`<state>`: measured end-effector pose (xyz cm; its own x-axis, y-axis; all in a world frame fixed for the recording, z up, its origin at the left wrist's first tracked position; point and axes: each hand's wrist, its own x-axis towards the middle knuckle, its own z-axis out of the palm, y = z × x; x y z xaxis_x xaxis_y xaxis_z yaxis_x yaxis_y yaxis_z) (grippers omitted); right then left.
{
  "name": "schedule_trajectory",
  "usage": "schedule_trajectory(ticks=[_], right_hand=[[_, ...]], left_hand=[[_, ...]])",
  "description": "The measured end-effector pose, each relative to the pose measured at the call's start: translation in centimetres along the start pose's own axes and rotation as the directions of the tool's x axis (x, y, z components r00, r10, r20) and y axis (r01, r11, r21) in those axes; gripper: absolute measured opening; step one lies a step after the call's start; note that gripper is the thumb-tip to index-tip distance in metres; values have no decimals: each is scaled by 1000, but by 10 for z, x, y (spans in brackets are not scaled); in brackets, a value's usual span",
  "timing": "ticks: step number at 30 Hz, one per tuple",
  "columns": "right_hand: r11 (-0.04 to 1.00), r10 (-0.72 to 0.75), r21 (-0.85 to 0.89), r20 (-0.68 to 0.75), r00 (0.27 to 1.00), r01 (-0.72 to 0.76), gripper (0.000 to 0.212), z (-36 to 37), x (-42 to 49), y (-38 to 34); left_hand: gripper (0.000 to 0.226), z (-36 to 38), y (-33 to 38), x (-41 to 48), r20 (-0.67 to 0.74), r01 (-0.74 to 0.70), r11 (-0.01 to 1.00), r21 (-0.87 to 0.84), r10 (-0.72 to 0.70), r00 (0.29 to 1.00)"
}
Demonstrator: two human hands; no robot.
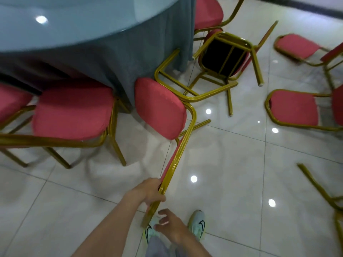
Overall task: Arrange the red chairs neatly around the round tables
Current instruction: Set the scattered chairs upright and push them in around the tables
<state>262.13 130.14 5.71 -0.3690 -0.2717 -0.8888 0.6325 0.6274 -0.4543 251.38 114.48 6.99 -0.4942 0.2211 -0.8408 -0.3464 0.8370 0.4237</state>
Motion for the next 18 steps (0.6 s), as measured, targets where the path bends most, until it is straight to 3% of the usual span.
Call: schedule_trajectory(ticks=[3,6,10,13,18], right_hand=[[995,-19,95,-71,997,26,39,12,-19,-33],[994,25,107,-228,973,0,34,21,-42,-67],[998,10,-58,-400,916,-36,35,15,-65,-90],[998,-22,-55,-404,914,0,34,0,-78,-99],[998,-63,-30,-475,878,55,38,-29,-97,-107]], left_hand=[[29,-29,29,-22,39,-12,1000,29,11,999],[28,-52,56,-44,61,-37,999,18,35,998],[25,-69,85,-68,53,-110,993,52,107,993],[27,-82,97,-78,43,-181,982,60,179,983],[21,-110,79,-107,-32,-252,965,-74,250,968]])
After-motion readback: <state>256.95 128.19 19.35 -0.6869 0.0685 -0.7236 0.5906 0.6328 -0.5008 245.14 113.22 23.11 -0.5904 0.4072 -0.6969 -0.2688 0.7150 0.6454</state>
